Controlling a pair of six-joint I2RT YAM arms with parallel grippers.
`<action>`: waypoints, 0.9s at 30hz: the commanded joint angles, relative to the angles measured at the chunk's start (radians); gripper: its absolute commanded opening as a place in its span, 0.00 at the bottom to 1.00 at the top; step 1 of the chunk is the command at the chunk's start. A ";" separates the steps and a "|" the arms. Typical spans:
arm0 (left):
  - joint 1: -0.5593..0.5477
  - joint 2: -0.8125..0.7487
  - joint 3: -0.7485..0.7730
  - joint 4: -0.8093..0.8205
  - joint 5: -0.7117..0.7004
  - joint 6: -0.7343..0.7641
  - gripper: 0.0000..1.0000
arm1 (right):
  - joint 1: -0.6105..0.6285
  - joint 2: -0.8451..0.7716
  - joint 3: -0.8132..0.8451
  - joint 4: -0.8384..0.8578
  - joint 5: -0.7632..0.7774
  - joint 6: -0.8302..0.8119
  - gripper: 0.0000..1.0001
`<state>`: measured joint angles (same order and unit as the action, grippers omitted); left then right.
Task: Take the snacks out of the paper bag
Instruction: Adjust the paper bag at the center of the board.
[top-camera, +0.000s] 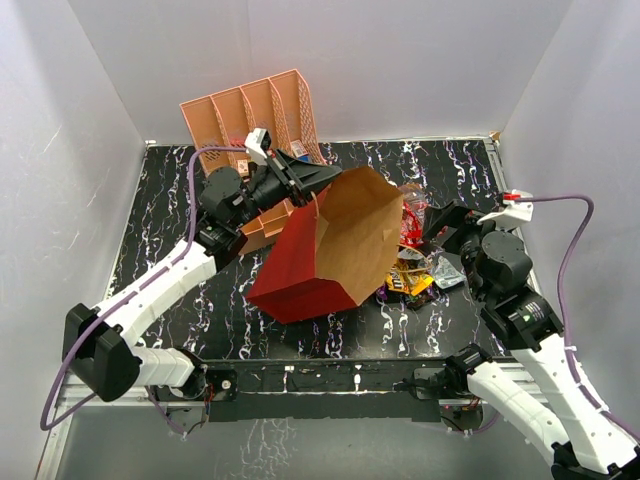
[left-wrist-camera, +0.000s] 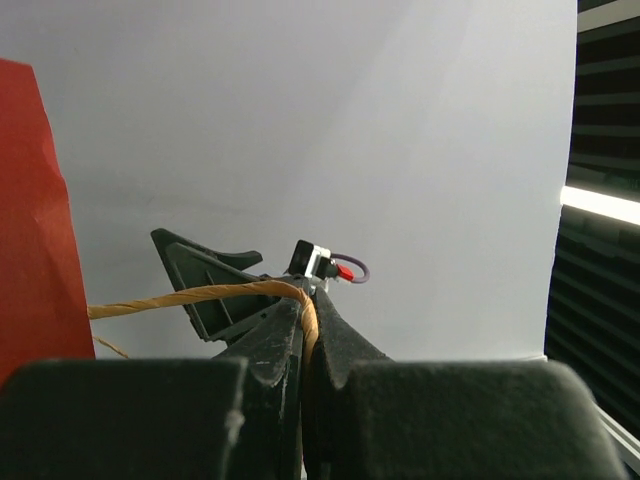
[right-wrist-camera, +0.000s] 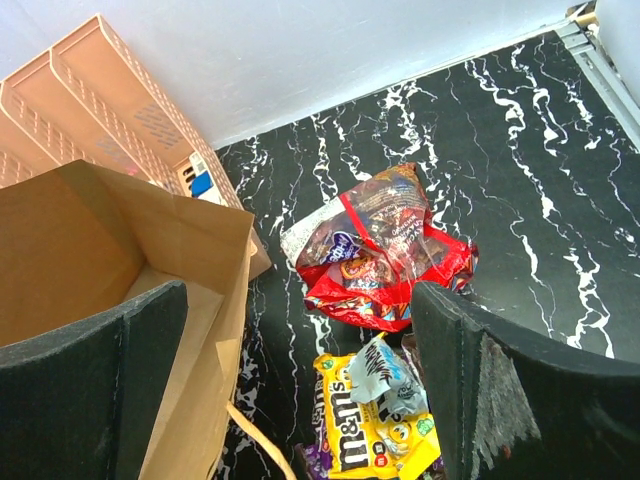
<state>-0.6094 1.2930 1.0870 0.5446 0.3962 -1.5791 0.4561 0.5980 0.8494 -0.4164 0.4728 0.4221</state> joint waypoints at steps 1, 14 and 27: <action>-0.073 0.024 0.024 0.074 -0.054 -0.022 0.00 | -0.004 0.016 0.083 -0.003 -0.012 0.052 0.98; -0.107 -0.013 -0.127 0.098 -0.059 -0.048 0.00 | -0.004 -0.020 0.122 -0.018 -0.081 -0.038 0.98; 0.088 -0.354 -0.444 -0.098 -0.083 -0.005 0.00 | -0.004 0.026 0.091 -0.004 -0.181 -0.049 0.98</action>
<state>-0.5701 1.0584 0.6201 0.5545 0.3317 -1.6566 0.4561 0.6113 0.9432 -0.4686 0.3359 0.3912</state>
